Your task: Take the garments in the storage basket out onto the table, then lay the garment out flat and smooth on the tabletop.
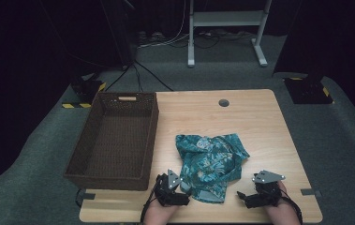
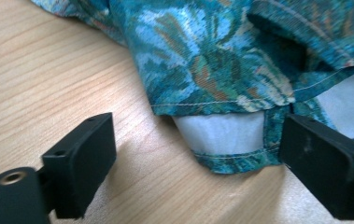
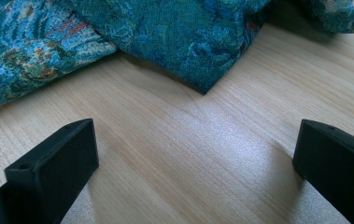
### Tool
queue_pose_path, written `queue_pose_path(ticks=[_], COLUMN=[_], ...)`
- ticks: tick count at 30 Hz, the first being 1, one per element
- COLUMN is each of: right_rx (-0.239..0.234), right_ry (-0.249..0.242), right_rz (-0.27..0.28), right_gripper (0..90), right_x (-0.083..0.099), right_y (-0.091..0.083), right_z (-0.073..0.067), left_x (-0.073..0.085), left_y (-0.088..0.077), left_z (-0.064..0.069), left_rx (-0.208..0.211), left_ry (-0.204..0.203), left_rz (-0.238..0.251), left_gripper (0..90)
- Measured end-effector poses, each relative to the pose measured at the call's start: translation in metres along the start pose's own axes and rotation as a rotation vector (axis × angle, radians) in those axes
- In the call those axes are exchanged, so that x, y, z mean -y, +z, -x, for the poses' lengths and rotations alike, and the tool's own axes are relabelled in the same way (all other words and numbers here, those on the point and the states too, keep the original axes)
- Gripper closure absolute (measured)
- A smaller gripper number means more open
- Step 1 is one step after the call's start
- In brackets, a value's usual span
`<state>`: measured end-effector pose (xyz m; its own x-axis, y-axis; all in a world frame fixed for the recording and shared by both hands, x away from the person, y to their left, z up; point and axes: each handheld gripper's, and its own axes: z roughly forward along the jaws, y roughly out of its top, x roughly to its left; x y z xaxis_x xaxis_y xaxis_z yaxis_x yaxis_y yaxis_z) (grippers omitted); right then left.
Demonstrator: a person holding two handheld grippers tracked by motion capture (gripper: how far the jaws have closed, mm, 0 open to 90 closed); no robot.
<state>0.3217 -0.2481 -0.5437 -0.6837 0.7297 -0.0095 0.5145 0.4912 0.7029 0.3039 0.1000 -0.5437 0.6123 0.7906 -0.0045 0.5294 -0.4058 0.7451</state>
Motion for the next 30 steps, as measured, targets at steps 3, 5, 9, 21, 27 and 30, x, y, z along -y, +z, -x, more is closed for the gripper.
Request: queue_pose_path(ticks=[3, 5, 9, 21, 27, 30], right_rx=[0.002, 0.002, 0.001, 0.001, 0.002, 0.002], right_ry=[0.001, 0.001, 0.001, 0.000, 0.000, 0.000], right_rz=[0.000, 0.000, 0.000, 0.000, 0.000, -0.001], right_gripper=[0.2, 0.2, 0.2, 0.2, 0.2, 0.2], right_x=[0.000, 0.000, 0.000, 0.000, 0.000, 0.000], right_y=[0.000, 0.000, 0.000, 0.000, 0.000, 0.000], right_z=[0.000, 0.000, 0.000, 0.000, 0.000, 0.000], left_x=[-0.004, -0.012, -0.025, -0.068, -0.089, -0.096], left_y=[-0.004, -0.009, -0.015, 0.006, 0.016, 0.025], left_z=[0.006, 0.015, 0.025, 0.058, 0.077, 0.084], left_rx=[0.058, 0.055, 0.056, 0.104, 0.128, 0.130], left_ry=[-0.016, 0.033, 0.070, 0.171, 0.228, 0.261], left_rz=[0.048, 0.085, 0.142, 0.178, 0.174, 0.158], left_gripper=[13.3, 13.6, 17.7, 21.3, 24.6, 29.0])
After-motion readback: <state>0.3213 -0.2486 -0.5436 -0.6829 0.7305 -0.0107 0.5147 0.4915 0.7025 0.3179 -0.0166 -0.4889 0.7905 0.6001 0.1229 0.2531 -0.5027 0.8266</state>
